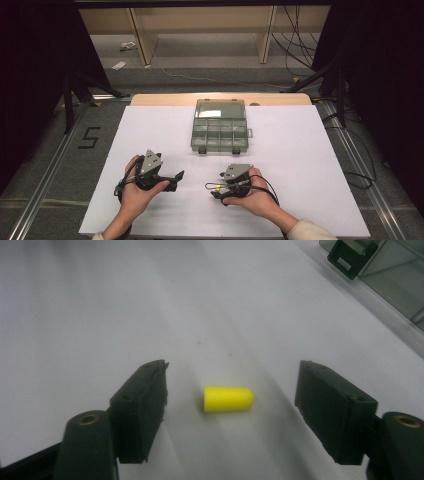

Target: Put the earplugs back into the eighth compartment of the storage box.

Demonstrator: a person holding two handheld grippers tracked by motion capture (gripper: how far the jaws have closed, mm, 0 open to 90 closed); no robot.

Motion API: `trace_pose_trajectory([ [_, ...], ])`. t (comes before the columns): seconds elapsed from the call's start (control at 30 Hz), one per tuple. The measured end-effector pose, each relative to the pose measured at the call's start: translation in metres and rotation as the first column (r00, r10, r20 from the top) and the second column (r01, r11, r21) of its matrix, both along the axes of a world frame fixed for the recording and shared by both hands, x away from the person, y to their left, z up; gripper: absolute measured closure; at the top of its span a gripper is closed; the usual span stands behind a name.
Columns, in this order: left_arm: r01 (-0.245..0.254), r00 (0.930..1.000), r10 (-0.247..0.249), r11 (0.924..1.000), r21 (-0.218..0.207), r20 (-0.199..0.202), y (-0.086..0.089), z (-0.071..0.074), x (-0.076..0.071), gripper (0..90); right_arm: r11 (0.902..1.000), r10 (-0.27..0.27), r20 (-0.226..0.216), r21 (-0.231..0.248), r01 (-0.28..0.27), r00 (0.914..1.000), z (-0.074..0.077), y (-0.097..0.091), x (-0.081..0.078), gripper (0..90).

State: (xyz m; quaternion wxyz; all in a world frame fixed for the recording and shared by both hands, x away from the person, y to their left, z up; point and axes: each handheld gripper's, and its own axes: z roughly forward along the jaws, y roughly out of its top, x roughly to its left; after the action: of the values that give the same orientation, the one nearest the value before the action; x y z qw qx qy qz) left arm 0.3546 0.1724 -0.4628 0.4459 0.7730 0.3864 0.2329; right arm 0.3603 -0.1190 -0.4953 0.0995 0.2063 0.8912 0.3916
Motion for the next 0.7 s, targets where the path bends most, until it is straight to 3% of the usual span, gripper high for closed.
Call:
trace_pose_trajectory([
  [0.7,0.002,1.0000,-0.002,1.0000,0.002,0.001,-0.0008,-0.0003,0.0000,0.4,0.9998,-0.019,-0.016,-0.007,0.019,0.9997,-0.0013,0.0035,-0.0027,58.5],
])
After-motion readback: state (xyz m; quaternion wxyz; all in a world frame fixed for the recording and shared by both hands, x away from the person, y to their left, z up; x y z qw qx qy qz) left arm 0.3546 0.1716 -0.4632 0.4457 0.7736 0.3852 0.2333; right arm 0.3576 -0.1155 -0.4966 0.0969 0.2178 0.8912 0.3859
